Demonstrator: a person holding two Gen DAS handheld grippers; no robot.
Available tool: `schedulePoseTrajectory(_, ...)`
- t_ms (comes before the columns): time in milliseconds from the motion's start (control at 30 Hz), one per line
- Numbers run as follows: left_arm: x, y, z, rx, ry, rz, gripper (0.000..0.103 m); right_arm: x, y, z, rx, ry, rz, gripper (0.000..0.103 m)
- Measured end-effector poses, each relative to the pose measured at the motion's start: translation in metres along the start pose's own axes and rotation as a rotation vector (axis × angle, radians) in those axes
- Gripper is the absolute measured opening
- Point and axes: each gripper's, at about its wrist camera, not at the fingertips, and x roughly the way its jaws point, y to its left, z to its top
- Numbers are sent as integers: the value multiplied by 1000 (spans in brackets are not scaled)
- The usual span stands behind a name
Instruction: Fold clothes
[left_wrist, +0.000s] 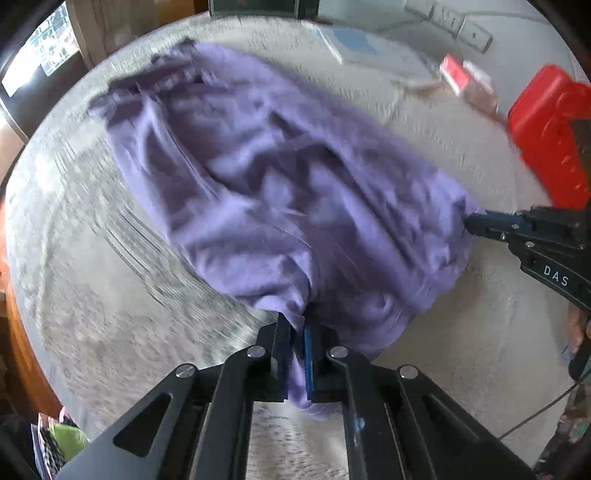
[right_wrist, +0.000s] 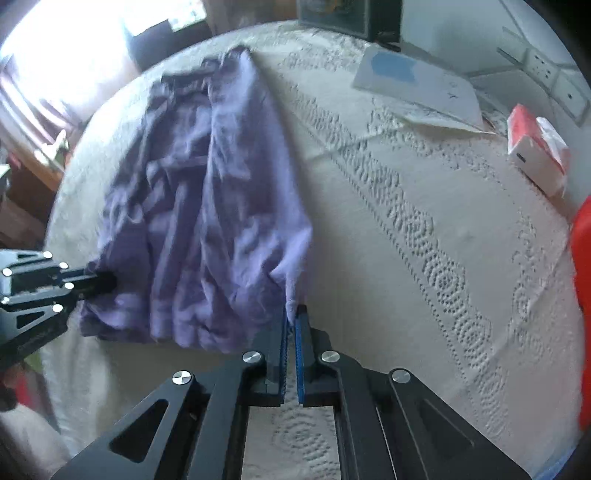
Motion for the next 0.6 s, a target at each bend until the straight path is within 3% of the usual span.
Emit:
schedulePoseTrajectory(133, -38, 39, 34, -13, -68, -85, 5, -21, 13, 37, 36, -87, 75, 4)
schedulePoseTrajectory(300, -58, 115, 108, -37, -121, -135, 5, -21, 43, 131, 52, -204, 174, 4)
schedulePoseTrajectory(433, -34, 185, 183, -45, -104, -132, 5, 5, 63, 224, 50, -256, 198, 4)
schedulePoseTrajectory(600, 13, 251, 250, -117, -53, -115, 5, 72, 65, 334, 73, -216, 202, 4)
